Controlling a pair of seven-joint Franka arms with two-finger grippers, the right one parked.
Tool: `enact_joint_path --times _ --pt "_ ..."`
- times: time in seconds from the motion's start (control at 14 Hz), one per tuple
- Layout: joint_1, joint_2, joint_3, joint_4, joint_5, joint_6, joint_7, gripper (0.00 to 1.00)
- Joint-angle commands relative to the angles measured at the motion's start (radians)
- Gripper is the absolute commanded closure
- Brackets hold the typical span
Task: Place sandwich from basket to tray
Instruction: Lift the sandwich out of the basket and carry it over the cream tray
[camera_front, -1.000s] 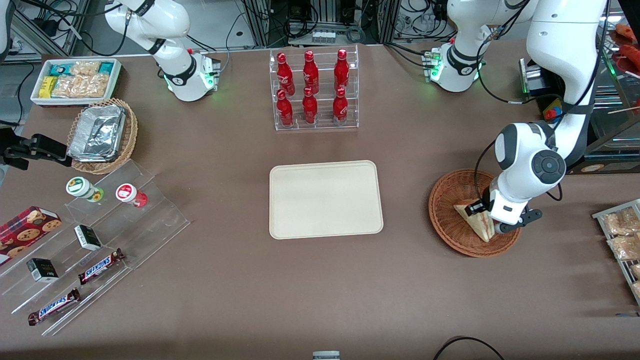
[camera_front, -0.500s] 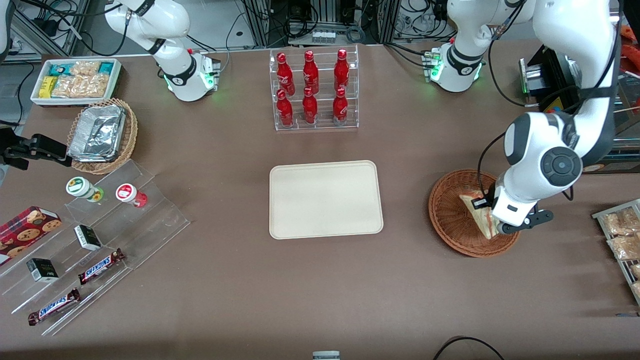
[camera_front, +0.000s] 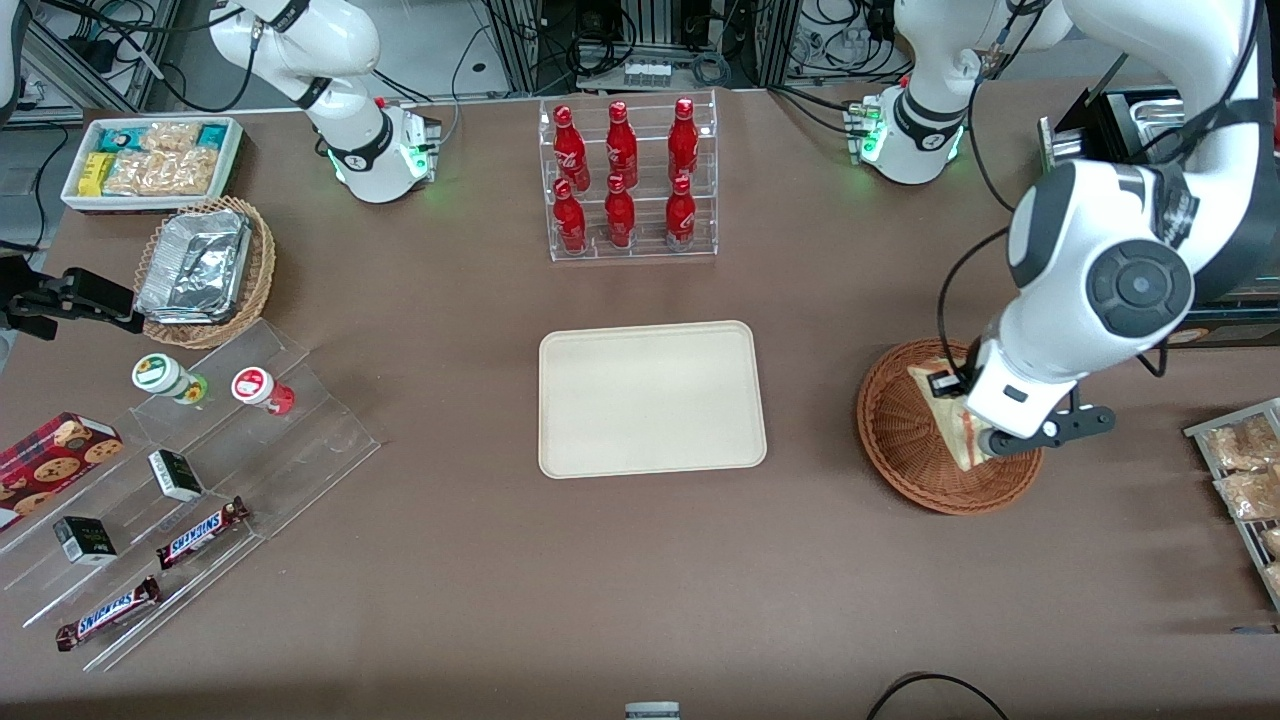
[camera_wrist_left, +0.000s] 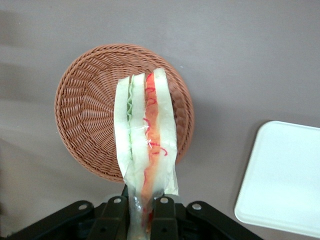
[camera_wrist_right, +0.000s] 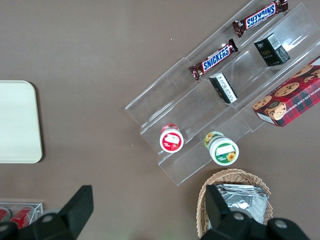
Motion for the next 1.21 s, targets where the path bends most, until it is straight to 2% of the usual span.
enact_joint_path --times 0.0,0.29,0.5,0.86,1.14 --pt "-0.060 0.018 -0.006 0.099 -0.002 -0.075 -0.025 1.00" --pt "-0.169 0.036 -0.012 0.130 -0.004 -0.075 -0.030 1.00" --pt "-0.227 0.087 -0.012 0.188 -0.069 -0.075 -0.034 1.00" --pt "-0.356 0.195 -0.012 0.243 -0.068 -0.055 -0.092 1.00" --pt "-0.445 0.280 -0.012 0.266 -0.068 0.061 -0.190 1.00"
